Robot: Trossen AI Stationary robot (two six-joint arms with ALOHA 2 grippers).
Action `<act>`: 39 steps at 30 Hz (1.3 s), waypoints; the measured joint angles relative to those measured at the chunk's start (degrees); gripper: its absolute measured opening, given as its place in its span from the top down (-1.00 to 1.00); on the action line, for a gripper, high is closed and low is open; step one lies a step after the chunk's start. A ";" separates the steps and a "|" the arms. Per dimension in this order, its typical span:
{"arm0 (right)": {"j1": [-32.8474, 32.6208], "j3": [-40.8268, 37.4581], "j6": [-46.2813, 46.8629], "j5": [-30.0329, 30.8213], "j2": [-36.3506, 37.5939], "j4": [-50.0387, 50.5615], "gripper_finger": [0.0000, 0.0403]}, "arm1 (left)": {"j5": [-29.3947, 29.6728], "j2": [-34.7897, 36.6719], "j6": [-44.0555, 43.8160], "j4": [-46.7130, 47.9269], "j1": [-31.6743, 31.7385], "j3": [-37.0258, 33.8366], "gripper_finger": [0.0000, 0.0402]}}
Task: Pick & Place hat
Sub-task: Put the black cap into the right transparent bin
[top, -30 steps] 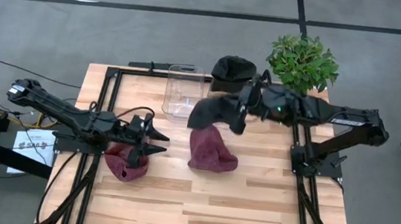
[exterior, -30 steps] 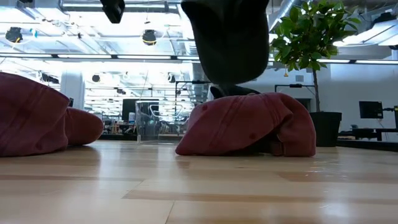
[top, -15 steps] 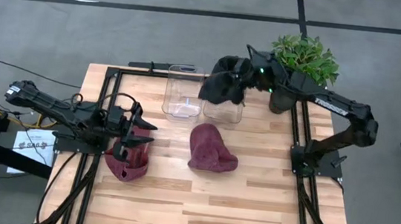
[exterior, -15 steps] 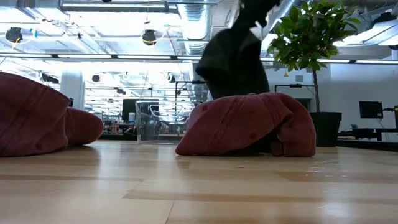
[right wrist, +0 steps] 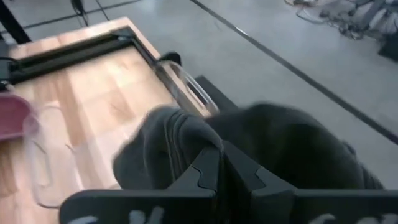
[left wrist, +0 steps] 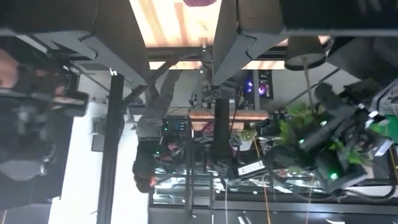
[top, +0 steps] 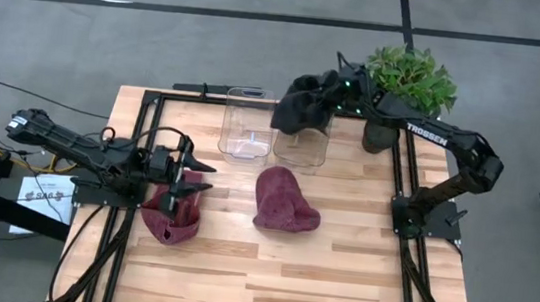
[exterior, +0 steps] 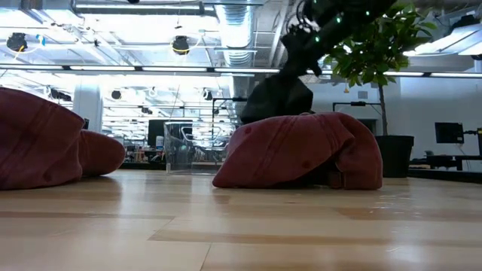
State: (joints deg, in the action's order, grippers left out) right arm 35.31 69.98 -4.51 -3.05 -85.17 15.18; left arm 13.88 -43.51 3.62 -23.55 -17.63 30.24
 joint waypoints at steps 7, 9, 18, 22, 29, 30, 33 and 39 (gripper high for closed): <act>3.40 -3.54 -0.26 2.93 0.07 -1.56 1.00 | 0.01 0.00 0.00 0.13 -0.04 0.00 0.14; 4.34 -3.57 -0.84 4.31 0.07 -0.95 1.00 | 0.01 0.00 0.00 0.33 -0.04 0.00 0.14; 6.37 -3.57 -4.55 10.60 0.07 -0.89 1.00 | 0.01 -0.15 0.44 1.53 -0.04 0.00 0.14; 6.04 -3.57 -6.05 10.36 0.07 -0.86 0.97 | 0.00 -0.15 0.63 1.51 0.07 0.00 0.14; 3.50 -3.57 -6.60 10.58 0.07 -0.78 0.69 | 0.01 -0.15 0.63 1.51 0.09 0.00 0.14; 3.13 -3.57 -6.64 11.11 0.07 -0.97 0.64 | 0.00 -0.15 0.62 1.52 0.09 0.00 0.14; 2.13 -3.57 -7.84 13.17 0.07 -1.78 0.52 | -0.01 -0.15 0.62 1.61 0.09 0.00 0.14; 0.85 -3.57 -9.56 19.55 0.09 -3.61 0.47 | -0.01 -0.15 0.61 1.97 0.09 0.00 0.14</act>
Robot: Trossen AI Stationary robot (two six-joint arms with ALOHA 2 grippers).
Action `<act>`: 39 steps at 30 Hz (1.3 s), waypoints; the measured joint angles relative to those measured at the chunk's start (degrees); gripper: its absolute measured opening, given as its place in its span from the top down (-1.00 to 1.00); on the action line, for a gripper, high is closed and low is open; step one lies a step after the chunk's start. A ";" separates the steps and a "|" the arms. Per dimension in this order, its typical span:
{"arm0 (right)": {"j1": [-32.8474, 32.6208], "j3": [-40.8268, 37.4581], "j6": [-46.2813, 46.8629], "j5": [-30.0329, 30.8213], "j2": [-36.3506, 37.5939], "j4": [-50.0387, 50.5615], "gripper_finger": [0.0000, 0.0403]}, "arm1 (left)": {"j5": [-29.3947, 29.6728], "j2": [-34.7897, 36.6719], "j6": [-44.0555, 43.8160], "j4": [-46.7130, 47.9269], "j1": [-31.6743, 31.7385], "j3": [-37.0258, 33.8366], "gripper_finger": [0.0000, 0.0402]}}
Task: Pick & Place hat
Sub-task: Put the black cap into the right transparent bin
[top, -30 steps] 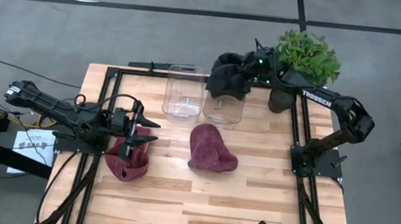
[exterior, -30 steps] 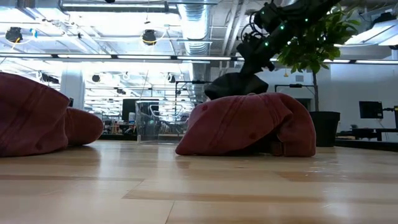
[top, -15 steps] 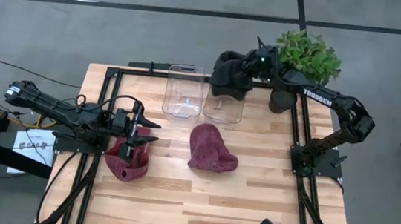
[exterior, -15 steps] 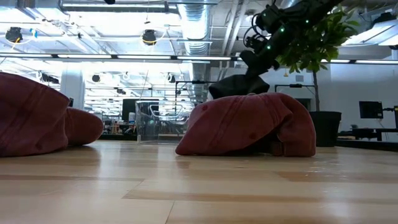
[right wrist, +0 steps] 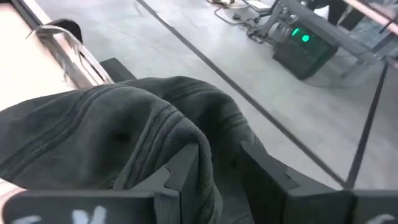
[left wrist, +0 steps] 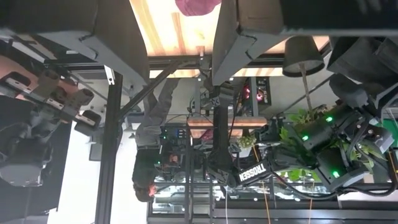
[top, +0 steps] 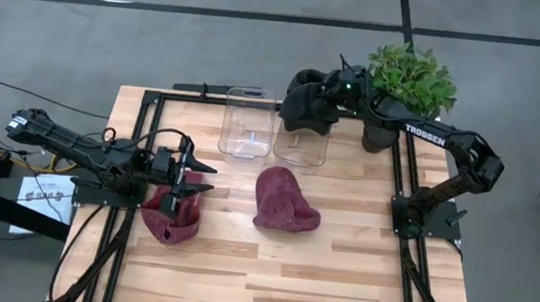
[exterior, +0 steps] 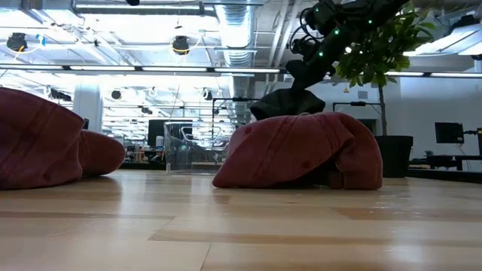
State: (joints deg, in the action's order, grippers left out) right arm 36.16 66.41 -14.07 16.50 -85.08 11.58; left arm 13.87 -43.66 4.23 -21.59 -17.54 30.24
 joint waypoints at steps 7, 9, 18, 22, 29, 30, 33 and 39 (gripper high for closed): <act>-1.92 0.00 -3.71 2.60 0.00 -0.42 0.46 | 0.00 -0.02 0.00 0.18 0.02 0.00 0.14; -2.67 0.00 -3.99 7.51 0.00 -1.50 0.44 | 0.00 -0.02 0.00 0.18 0.02 0.00 0.14; -5.06 0.00 -6.51 19.75 0.00 -8.22 0.52 | 0.00 -0.02 0.00 0.32 0.02 0.00 0.14; -7.66 0.02 -11.64 19.66 0.01 -10.62 0.60 | 0.00 -0.02 0.00 0.77 0.02 0.00 0.14; -14.90 0.04 -23.51 14.25 0.02 -12.24 0.80 | 0.00 -0.02 0.00 1.07 0.02 0.00 0.14; -16.01 0.04 -24.59 13.21 0.02 -11.92 0.85 | 0.00 -0.02 0.00 1.07 0.02 0.00 0.14; -19.23 0.04 -26.69 11.62 0.02 -10.04 0.97 | 0.00 -0.02 -0.02 1.12 0.02 0.00 0.14; -25.10 0.04 -25.15 11.23 0.02 -4.59 0.83 | 0.00 -0.02 -0.02 1.20 0.02 0.00 0.14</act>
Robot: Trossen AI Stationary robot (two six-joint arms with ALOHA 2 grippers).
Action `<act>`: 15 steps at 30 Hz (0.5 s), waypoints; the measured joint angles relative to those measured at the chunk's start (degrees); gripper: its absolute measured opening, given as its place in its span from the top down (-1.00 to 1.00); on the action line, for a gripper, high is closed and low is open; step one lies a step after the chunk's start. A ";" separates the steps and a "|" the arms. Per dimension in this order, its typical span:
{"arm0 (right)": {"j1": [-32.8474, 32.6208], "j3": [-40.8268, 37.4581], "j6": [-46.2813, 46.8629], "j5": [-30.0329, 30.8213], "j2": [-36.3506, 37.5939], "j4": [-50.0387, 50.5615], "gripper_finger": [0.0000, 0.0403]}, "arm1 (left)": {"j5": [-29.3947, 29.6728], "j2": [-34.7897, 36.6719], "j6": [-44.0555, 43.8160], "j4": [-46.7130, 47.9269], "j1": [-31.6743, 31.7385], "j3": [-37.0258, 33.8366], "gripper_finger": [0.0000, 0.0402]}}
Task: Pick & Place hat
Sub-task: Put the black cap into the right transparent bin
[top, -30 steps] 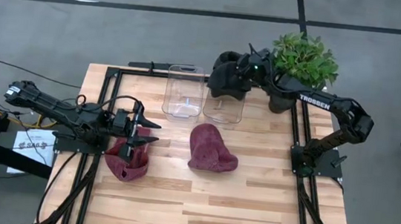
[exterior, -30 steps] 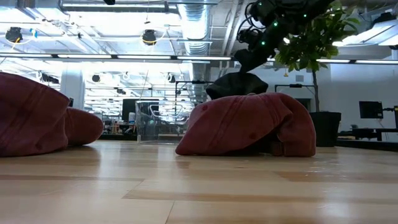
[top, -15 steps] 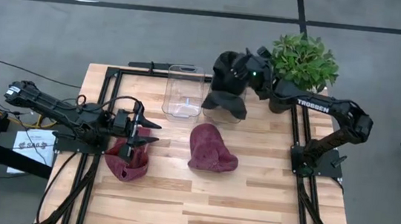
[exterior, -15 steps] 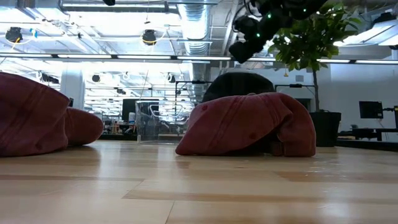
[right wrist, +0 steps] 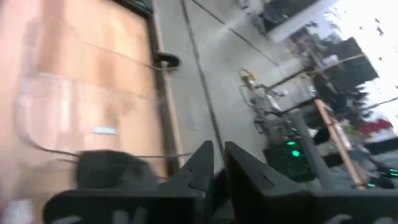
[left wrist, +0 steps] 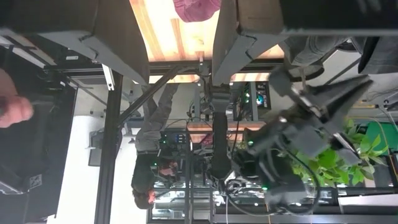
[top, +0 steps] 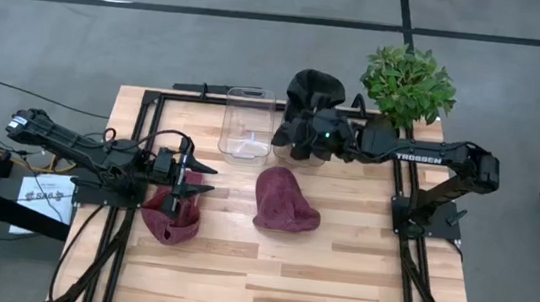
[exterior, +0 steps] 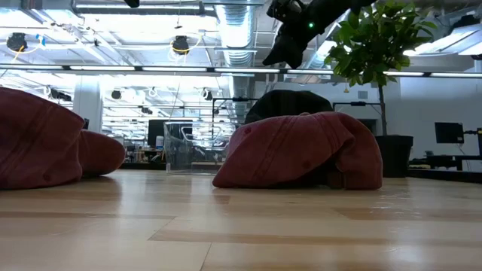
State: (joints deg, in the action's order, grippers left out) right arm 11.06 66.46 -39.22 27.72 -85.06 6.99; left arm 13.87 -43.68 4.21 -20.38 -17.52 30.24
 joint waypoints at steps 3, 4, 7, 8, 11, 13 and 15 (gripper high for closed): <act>-2.44 1.68 3.51 -4.48 0.00 6.66 0.78 | 0.00 0.00 0.00 0.00 0.00 0.00 0.14; -3.13 2.43 4.85 -7.80 0.00 9.81 0.78 | 0.00 0.00 0.00 0.00 0.00 0.00 0.14; -4.74 3.61 8.99 -17.47 0.01 15.98 0.89 | 0.00 0.00 0.00 0.00 0.00 0.00 0.14; -5.17 3.63 9.64 -19.06 0.02 17.39 0.94 | 0.00 0.00 0.00 0.00 0.00 0.00 0.14; -5.51 3.61 12.87 -19.52 -0.15 22.06 0.97 | 0.00 0.00 0.00 0.00 0.00 0.00 0.14; -4.87 3.65 15.27 -19.17 -0.47 25.08 0.98 | 0.00 0.00 -0.19 0.00 0.00 0.00 0.14; -4.14 3.33 17.07 -19.34 -0.52 27.60 0.99 | 0.00 0.00 -0.20 -0.02 0.00 0.00 0.14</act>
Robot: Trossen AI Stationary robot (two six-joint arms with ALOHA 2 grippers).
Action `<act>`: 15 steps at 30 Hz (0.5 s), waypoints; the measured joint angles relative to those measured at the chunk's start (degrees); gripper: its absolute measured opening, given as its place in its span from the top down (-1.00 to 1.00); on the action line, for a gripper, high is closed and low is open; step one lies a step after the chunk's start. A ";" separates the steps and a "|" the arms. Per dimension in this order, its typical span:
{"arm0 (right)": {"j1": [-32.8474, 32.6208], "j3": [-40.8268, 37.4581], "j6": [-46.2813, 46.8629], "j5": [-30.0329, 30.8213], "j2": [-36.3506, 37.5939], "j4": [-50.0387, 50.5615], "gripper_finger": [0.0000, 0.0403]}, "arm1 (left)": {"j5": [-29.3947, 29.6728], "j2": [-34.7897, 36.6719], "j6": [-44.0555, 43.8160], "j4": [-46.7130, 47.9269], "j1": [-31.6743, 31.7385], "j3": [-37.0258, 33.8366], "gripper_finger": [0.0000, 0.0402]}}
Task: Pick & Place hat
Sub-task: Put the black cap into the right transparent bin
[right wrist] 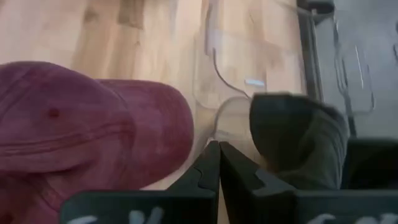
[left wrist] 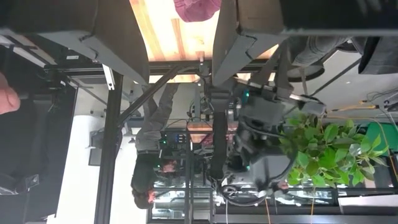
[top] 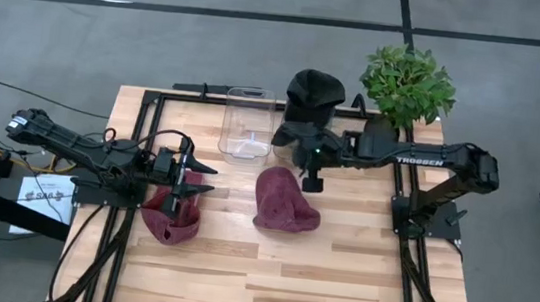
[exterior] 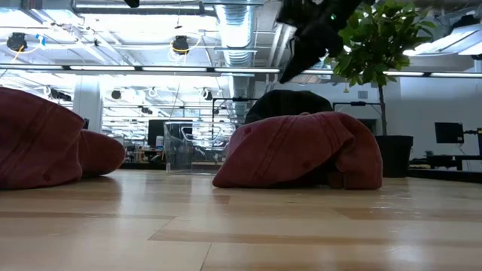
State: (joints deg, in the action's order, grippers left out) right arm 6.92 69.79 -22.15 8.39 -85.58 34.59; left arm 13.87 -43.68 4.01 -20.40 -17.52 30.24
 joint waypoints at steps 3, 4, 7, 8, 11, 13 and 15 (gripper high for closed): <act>0.88 -0.90 1.47 -1.19 0.00 -0.25 0.99 | 0.00 0.00 0.00 -0.02 0.00 0.00 0.14; 1.12 -1.02 1.66 -1.38 0.00 -0.06 1.00 | 0.00 0.00 0.00 -0.02 0.00 0.00 0.14; 1.69 -1.53 1.75 -0.81 0.00 -0.64 1.00 | 0.00 0.00 0.00 -0.10 0.00 0.00 0.14; 2.08 -1.88 1.77 -0.42 0.00 -0.66 1.00 | 0.00 0.00 0.00 -0.11 0.00 0.00 0.14; 3.53 -2.79 1.77 2.22 0.00 -0.94 1.00 | 0.00 0.00 0.00 -0.15 0.00 0.00 0.14; 5.05 -3.59 1.79 3.24 0.00 -0.99 1.00 | 0.00 0.00 0.00 -0.16 0.00 0.00 0.14; 6.77 -4.35 1.75 3.62 0.00 -1.29 1.00 | 0.00 0.00 0.02 -0.17 0.00 0.00 0.14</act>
State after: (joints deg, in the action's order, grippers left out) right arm 13.69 65.44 -20.40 12.01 -85.58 33.30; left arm 13.87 -43.68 4.03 -20.58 -17.52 30.24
